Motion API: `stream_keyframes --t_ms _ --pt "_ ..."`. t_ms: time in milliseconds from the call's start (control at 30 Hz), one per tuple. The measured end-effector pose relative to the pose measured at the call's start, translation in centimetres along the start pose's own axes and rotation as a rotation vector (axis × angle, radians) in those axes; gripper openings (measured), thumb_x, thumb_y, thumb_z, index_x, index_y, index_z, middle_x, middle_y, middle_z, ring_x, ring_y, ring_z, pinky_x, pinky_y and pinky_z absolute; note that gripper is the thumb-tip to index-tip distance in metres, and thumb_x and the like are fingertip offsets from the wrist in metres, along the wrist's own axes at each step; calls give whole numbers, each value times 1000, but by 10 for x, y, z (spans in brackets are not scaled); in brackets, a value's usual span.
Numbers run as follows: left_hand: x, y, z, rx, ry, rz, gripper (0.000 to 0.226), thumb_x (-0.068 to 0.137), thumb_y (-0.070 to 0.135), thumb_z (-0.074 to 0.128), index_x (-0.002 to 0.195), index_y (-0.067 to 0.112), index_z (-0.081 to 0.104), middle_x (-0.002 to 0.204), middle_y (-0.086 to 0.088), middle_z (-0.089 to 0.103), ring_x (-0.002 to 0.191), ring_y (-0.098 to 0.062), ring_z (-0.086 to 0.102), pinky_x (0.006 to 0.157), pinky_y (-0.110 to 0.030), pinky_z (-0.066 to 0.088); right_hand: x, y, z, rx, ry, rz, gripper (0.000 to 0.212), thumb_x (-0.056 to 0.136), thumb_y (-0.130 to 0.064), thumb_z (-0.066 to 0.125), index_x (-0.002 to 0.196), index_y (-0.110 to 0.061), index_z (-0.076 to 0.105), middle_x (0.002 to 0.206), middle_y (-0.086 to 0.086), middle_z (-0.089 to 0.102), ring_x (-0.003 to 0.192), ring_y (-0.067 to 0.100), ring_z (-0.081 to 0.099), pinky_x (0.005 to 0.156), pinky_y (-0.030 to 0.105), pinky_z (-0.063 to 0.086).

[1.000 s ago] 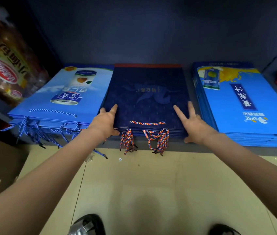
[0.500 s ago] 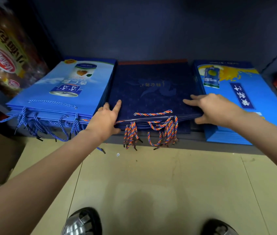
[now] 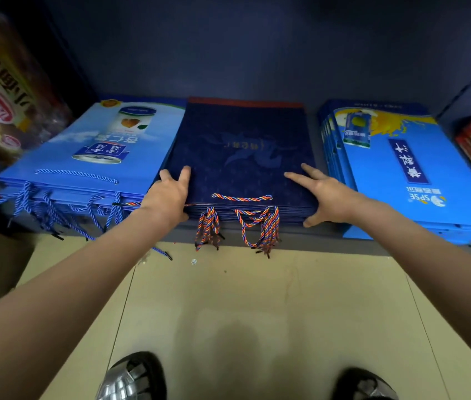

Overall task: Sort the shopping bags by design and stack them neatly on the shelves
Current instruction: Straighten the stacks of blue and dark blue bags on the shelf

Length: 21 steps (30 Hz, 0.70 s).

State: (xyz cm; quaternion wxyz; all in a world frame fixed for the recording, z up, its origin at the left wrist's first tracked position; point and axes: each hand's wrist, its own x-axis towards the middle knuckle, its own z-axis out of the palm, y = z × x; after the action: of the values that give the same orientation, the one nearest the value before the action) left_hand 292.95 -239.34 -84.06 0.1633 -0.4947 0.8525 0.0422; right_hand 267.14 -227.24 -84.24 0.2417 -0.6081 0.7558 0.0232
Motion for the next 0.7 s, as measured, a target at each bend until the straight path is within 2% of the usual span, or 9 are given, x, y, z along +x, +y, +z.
stream_keyframes --t_ms 100,200,300,400,500,600,633,700 --pt "1 -1 14 129 40 7 98 87 22 65 148 11 -11 126 -22 31 112 -30 46 91 -33 44 0 -12 13 0 19 95 119 68 -12 81 148 -37 -3 154 6 -24 135 41 29 105 42 37" --pt "4 -3 24 230 109 10 92 92 17 58 147 10 -16 125 -21 32 112 -27 45 88 -30 46 1 -25 21 -121 21 174 119 75 -11 77 146 -37 -15 151 10 -31 128 45 31 97 43 42" --pt "7 -4 27 254 137 11 93 92 17 59 147 9 -16 124 -20 34 111 -26 45 84 -29 48 0 -23 15 -191 10 138 116 77 -16 74 146 -35 -17 152 14 -26 120 43 42 94 40 45" --pt "8 -6 29 300 147 36 96 91 19 60 146 7 -18 124 -20 36 110 -26 47 86 -29 47 -8 -19 0 -254 44 85 108 76 -26 71 148 -34 -8 156 12 -15 113 39 51 89 38 47" --pt "5 -7 24 275 138 45 99 90 22 62 146 6 -18 125 -21 36 112 -27 47 90 -29 45 -16 -24 -5 -445 180 108 98 81 -35 66 149 -32 -4 157 8 -10 126 39 39 85 40 47" --pt "4 -4 24 261 104 40 103 88 24 64 145 6 -20 127 -22 34 116 -29 43 91 -30 45 -17 -35 1 -581 214 144 96 84 -39 64 149 -27 -5 157 8 -14 141 44 8 84 41 49" --pt "4 -4 26 265 98 35 103 88 24 64 145 6 -20 127 -22 34 118 -30 41 91 -31 46 -17 -36 3 -599 195 140 94 85 -40 63 149 -25 -5 157 8 -11 141 44 4 85 41 49" --pt "4 -4 26 280 112 32 102 88 24 64 146 7 -19 127 -22 35 119 -31 40 90 -31 47 -14 -33 2 -598 144 108 88 89 -38 58 150 -24 -5 158 8 3 141 40 14 92 43 46"
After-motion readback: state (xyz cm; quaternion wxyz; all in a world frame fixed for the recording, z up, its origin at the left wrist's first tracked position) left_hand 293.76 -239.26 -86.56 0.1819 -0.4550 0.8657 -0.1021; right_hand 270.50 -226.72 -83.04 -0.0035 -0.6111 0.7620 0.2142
